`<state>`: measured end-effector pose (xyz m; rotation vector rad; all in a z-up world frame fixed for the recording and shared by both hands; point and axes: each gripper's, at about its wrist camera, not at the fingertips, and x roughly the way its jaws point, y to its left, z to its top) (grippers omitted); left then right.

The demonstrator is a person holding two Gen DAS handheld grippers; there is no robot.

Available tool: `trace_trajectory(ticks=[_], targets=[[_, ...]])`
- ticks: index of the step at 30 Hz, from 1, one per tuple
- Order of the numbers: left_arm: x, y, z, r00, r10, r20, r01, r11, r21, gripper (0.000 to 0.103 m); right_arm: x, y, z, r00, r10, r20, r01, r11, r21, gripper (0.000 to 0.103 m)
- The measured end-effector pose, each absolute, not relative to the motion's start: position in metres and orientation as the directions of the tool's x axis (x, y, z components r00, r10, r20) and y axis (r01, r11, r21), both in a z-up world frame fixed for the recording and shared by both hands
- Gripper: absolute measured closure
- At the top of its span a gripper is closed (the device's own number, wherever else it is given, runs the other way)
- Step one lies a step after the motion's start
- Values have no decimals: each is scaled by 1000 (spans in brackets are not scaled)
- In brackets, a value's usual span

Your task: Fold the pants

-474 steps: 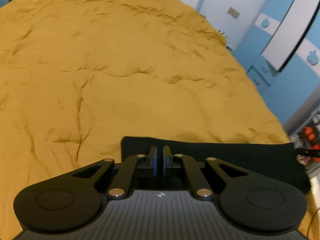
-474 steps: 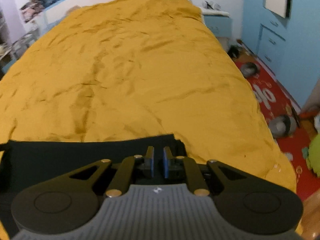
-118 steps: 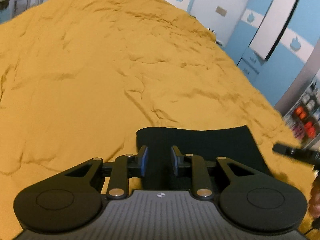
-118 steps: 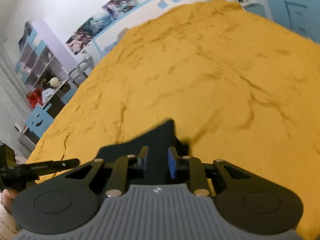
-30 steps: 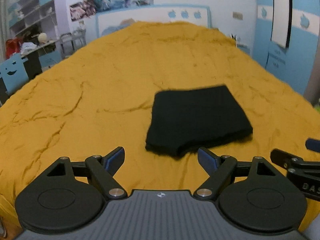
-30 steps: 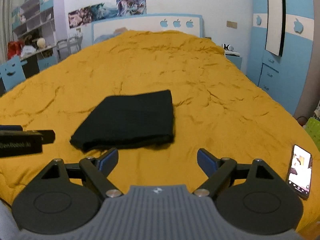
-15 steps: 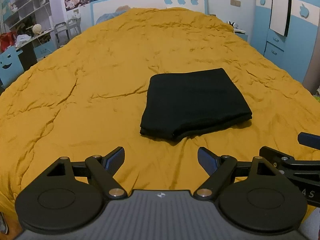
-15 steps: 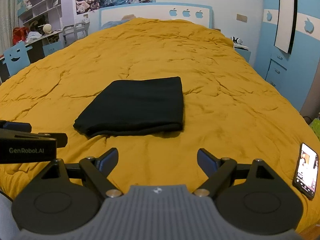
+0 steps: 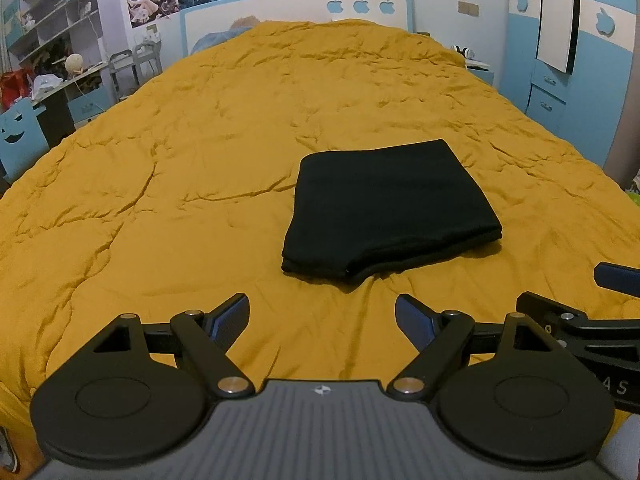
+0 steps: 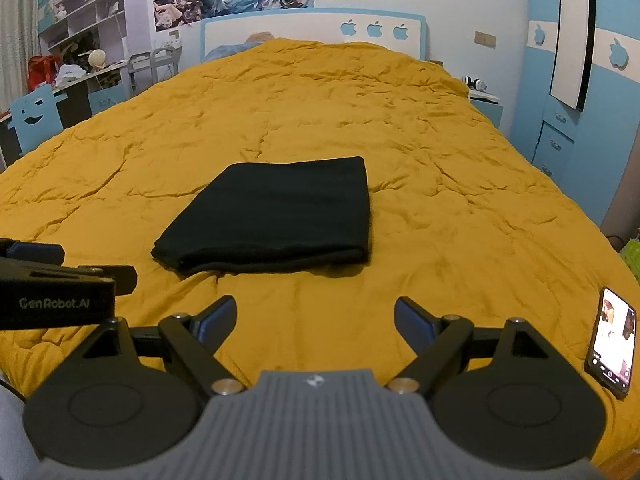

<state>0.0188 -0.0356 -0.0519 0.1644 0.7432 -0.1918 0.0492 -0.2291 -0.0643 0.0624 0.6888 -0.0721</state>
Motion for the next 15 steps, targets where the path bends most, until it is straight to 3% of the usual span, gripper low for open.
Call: trace_trajectory(ticks=[15], targets=[[17,-36,-52,722,-114,-683,231,970,81,6,49,-230,-63,772,-45,-635,92,995,41,21]])
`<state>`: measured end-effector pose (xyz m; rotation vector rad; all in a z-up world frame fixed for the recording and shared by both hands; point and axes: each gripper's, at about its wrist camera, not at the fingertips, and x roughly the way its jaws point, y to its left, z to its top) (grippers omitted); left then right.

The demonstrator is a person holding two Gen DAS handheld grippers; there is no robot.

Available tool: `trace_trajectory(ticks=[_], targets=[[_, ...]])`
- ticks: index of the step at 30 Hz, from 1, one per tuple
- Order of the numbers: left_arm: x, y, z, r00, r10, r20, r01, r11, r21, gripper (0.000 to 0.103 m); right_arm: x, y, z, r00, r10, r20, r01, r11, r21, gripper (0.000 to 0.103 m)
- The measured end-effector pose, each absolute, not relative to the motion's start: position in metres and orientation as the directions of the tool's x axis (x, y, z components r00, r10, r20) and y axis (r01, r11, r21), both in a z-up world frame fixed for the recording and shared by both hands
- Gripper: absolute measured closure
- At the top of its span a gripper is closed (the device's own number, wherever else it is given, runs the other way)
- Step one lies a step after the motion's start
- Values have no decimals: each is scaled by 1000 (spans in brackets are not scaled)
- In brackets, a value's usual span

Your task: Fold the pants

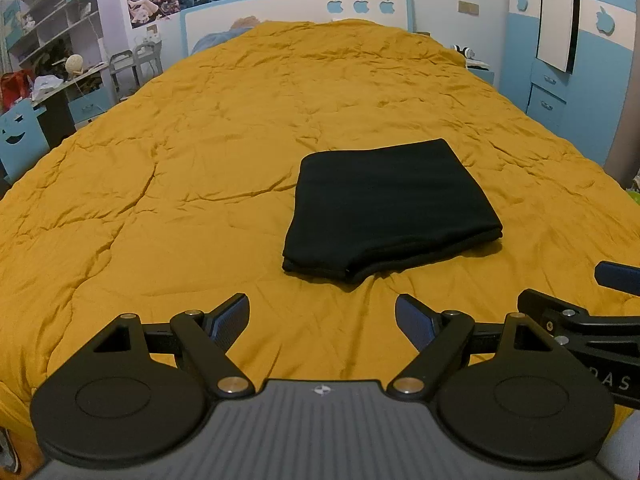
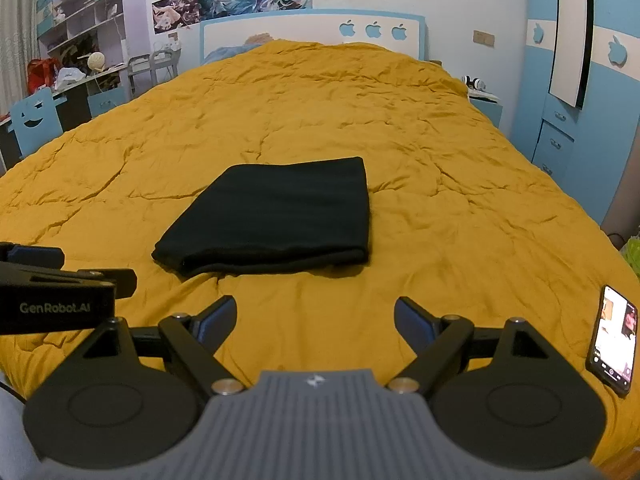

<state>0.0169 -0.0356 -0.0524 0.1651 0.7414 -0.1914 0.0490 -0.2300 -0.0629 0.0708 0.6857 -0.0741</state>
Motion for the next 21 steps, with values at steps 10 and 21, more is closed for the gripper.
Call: trace_trajectory(ticks=[10,21], targets=[[16,-36,-52,721,-113,-684,232,969,83,6,50,-231,-64,772,-43,-634,93,995,47,21],[16,-36,-52,720,-114,-684,232,969,84,6,49,-230,-63,776,-42,-630,94,994,50,21]])
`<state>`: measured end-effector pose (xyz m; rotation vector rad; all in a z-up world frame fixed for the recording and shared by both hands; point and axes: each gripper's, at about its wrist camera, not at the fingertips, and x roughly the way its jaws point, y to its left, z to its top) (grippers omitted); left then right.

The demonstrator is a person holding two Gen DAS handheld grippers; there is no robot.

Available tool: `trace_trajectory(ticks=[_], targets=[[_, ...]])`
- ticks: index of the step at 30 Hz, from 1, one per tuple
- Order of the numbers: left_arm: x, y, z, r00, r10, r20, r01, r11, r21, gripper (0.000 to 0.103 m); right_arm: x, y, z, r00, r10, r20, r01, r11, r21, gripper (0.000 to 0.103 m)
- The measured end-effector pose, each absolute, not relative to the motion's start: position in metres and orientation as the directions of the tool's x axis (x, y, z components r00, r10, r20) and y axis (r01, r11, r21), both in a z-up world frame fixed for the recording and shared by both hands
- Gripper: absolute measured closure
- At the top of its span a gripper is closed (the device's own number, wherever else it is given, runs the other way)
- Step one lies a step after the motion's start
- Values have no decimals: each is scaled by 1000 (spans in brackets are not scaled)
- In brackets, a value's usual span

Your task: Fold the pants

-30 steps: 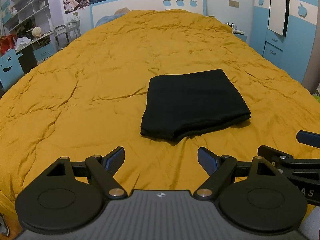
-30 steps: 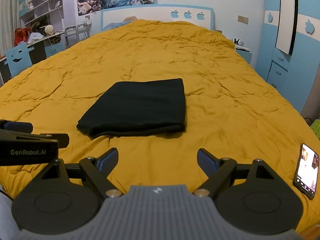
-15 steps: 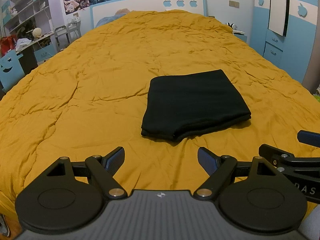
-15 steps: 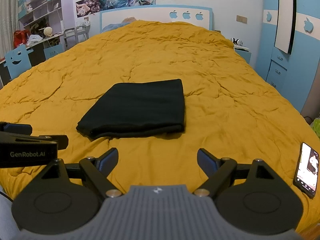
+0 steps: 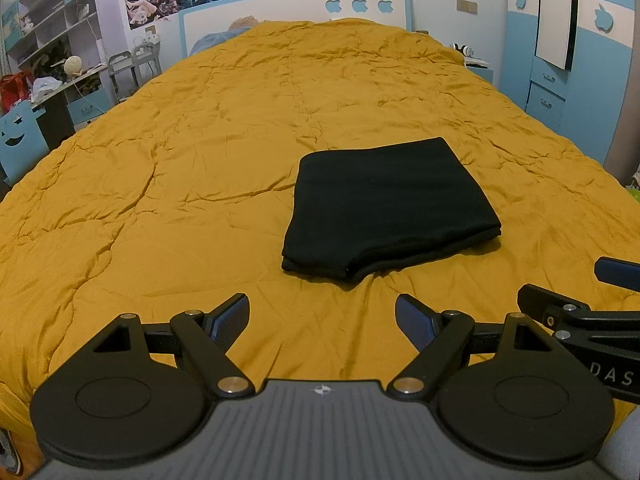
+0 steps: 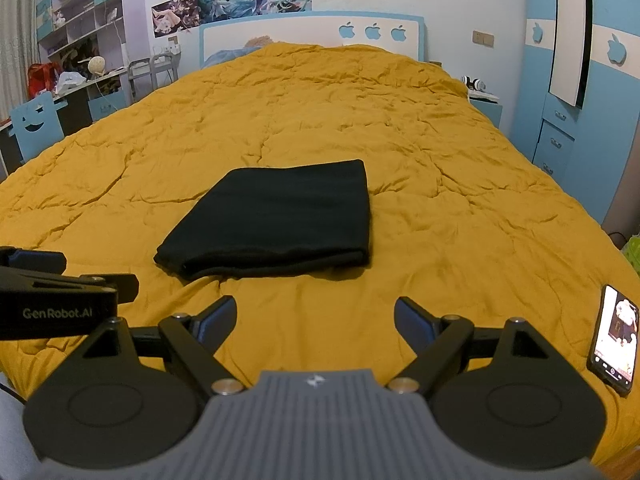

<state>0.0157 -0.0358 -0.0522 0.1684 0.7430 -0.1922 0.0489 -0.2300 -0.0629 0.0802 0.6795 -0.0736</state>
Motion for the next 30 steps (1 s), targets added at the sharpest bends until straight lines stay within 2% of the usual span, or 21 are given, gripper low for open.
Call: trace_trajectory(ticks=[30], targets=[[18,-29,-49,722,-118,-682,222,973,67,6,51,-230,-63,774,-52,-631,105,993,47,21]])
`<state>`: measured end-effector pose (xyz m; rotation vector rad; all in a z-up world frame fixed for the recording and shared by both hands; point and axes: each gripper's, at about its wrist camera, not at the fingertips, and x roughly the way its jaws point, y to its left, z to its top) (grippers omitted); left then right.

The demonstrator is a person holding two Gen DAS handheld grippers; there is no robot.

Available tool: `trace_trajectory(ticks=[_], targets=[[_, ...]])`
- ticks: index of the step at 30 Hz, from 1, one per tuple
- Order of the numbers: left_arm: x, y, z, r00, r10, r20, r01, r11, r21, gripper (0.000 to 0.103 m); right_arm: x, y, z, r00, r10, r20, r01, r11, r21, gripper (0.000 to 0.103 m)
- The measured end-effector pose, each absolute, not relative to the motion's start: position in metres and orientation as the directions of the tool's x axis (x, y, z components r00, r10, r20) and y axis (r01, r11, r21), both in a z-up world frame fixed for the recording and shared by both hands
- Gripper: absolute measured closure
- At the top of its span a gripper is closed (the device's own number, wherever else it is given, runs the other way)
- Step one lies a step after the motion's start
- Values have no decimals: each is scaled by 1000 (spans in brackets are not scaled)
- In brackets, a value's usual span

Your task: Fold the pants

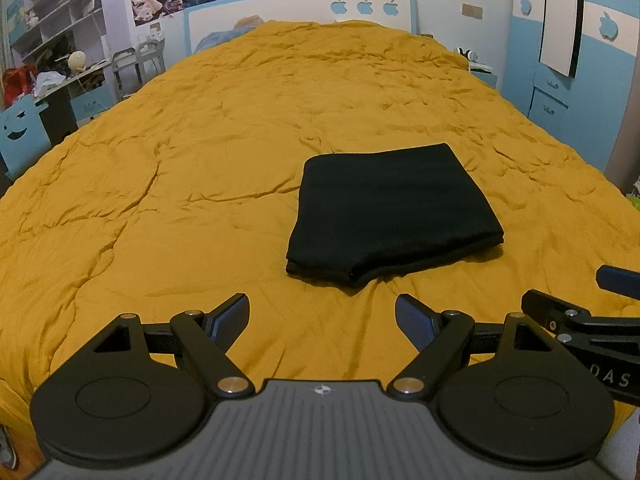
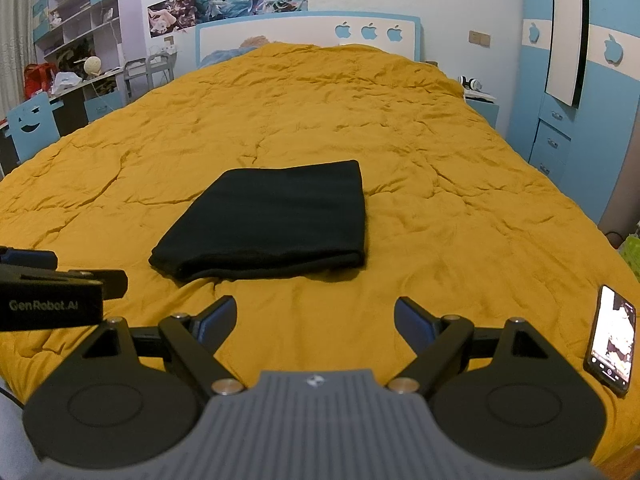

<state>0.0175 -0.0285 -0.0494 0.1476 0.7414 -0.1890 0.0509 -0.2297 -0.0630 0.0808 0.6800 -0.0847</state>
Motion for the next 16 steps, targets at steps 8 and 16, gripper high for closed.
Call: trace_trajectory(ticks=[8,16], targets=[[19,-26,-48,722,-111,-683,218,973,71,6,51,-229,-62,774,-52,-631,104,993,47,21],[19,-22,-45,726,-120,-677,215,975,58,7,52,-229,-63,772,-53,-634,107,993,47,21]])
